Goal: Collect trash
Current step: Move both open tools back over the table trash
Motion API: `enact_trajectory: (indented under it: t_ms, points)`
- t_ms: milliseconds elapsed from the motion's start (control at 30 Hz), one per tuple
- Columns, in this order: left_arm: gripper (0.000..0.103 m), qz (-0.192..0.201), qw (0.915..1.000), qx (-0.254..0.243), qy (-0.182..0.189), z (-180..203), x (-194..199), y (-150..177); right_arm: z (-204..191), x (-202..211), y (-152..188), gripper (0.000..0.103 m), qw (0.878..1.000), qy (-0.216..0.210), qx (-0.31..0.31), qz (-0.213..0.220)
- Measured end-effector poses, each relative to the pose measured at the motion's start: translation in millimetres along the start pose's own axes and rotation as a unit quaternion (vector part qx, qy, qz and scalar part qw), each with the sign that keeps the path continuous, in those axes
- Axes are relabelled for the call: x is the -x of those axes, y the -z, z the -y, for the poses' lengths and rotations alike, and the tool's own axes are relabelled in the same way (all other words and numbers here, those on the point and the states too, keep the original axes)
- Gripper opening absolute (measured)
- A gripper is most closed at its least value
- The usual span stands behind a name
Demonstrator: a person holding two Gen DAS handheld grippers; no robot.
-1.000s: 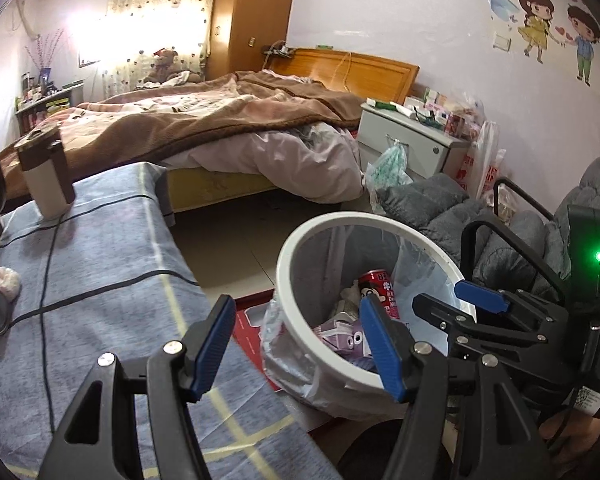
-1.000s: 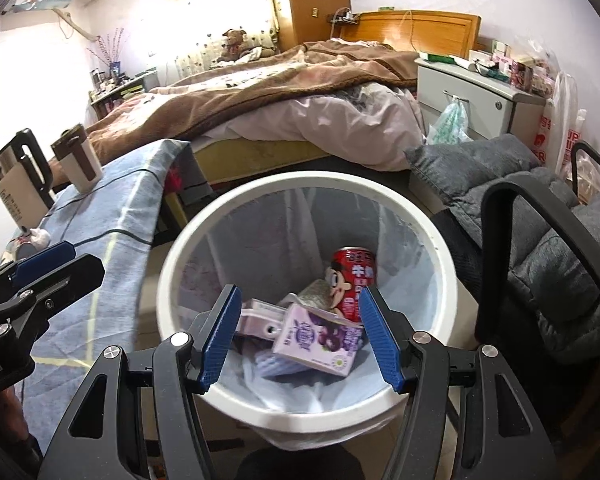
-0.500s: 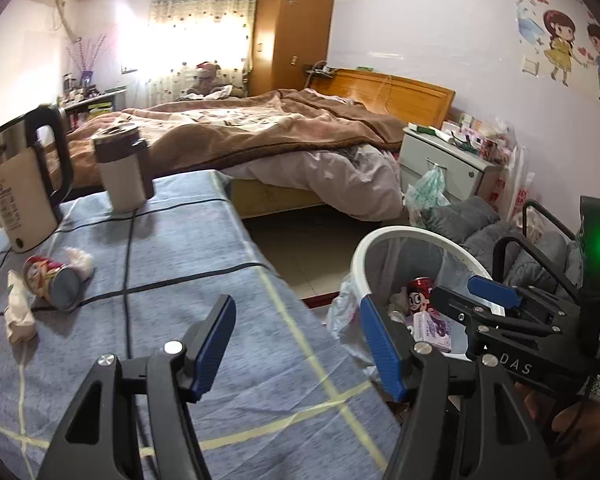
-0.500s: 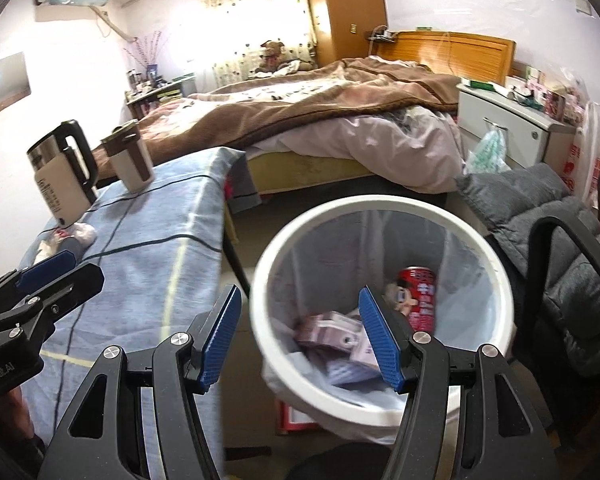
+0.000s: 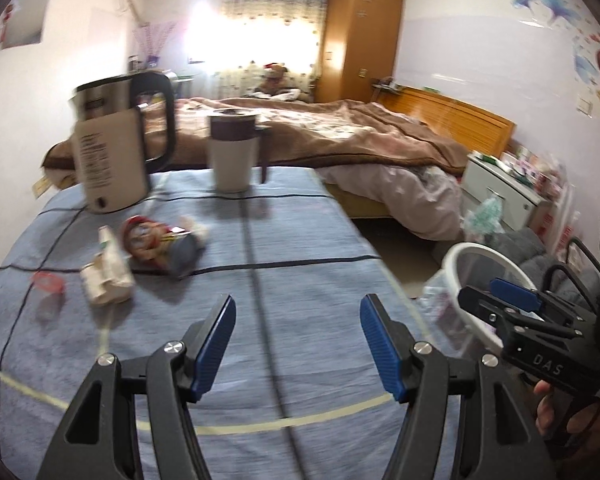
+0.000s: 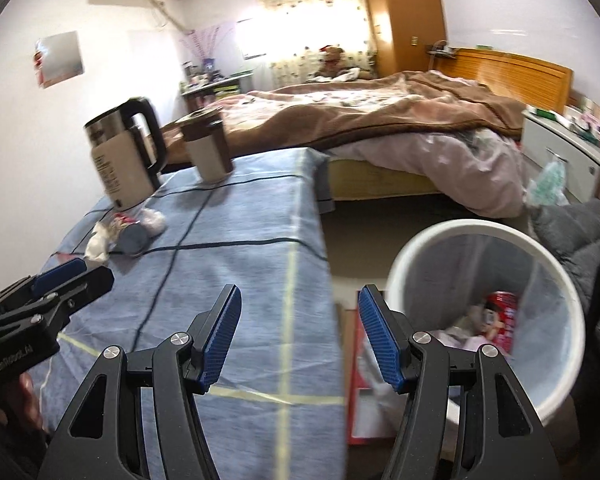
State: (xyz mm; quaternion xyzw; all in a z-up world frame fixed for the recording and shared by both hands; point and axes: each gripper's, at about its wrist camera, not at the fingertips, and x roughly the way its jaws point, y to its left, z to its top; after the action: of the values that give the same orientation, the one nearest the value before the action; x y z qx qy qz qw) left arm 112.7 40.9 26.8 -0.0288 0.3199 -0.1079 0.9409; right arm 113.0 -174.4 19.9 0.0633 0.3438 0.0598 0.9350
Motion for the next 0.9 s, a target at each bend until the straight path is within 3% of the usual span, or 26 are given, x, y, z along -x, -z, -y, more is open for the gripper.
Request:
enact_trajectory:
  t_ms: [567,900]
  points:
    - [0.067,-0.002,0.9897,0.081,-0.118,-139.7,20.3,15.9,-100.0,-52.9,-12.4,0.062,0.994,-0.081,0.065,-0.03]
    - [0.067,-0.018,0.9848,0.112,-0.131,-190.4,12.9,20.2,-151.5,-84.0,-23.2,0.062,0.986,-0.114,0.113,-0.043]
